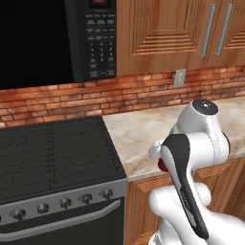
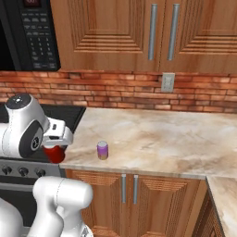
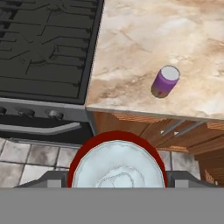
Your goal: Four empty soda cans are scattered around the kitchen. Gather all the cans and cluster them next to the stove for recycling.
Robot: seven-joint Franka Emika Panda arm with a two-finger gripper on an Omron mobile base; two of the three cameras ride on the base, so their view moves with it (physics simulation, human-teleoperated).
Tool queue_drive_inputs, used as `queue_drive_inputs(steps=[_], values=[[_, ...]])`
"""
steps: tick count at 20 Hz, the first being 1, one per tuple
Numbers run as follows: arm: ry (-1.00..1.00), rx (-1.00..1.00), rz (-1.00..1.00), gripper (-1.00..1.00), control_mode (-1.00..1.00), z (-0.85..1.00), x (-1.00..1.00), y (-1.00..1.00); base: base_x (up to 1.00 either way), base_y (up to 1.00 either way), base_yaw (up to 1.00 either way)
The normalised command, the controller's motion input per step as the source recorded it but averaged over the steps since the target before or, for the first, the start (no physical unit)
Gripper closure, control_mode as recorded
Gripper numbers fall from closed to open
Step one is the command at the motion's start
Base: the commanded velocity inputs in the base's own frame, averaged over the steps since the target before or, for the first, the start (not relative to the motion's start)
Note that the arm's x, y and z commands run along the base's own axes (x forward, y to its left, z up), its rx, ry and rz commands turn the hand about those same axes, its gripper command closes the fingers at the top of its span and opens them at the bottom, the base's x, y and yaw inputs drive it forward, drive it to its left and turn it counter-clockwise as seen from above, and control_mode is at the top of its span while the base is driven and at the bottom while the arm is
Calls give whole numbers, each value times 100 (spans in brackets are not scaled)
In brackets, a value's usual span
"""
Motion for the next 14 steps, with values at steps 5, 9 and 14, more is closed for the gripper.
queue_drive_inputs(steps=[5, 9, 14], values=[[0, 0, 0, 100, -100, -15, 29, 5, 0, 0, 0], [0, 0, 0, 100, -100, -7, 39, 10, 0, 0, 0], [0, 0, 0, 100, -100, -10, 40, 18, 0, 0, 0]])
